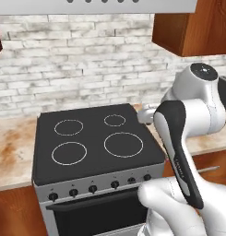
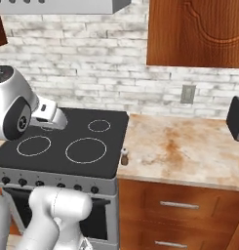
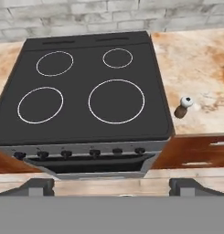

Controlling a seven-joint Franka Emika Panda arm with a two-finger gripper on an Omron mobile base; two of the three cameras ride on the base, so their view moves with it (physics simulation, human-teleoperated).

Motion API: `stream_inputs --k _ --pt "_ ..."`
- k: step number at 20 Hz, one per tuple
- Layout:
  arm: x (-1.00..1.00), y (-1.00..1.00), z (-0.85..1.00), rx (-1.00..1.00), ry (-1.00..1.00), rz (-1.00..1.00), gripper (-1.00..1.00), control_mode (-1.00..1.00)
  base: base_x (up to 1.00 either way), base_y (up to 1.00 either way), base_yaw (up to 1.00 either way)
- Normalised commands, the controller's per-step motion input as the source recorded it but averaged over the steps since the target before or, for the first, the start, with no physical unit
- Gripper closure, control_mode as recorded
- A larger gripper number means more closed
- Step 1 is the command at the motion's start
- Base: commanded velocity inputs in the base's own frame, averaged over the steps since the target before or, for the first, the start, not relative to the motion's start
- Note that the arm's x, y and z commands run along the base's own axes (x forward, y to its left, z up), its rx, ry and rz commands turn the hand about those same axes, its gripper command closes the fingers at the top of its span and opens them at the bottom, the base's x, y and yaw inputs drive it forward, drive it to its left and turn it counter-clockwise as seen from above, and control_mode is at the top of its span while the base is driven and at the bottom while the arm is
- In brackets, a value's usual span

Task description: Take 2 condiments from the cabinet and move them on the counter near the stove.Make sure the condiments are lined up with each other, next to each other.

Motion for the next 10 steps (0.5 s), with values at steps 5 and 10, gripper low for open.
stream_inputs --k 5,10 --pt "0.00 0.00 0.00 0.00 0.00 0.00 -1.00 1.00 -0.84 0.30 0.12" --pt "0.00 0.00 0.00 0.00 0.00 0.00 -1.00 1.00 -0.53 0.94 0.15"
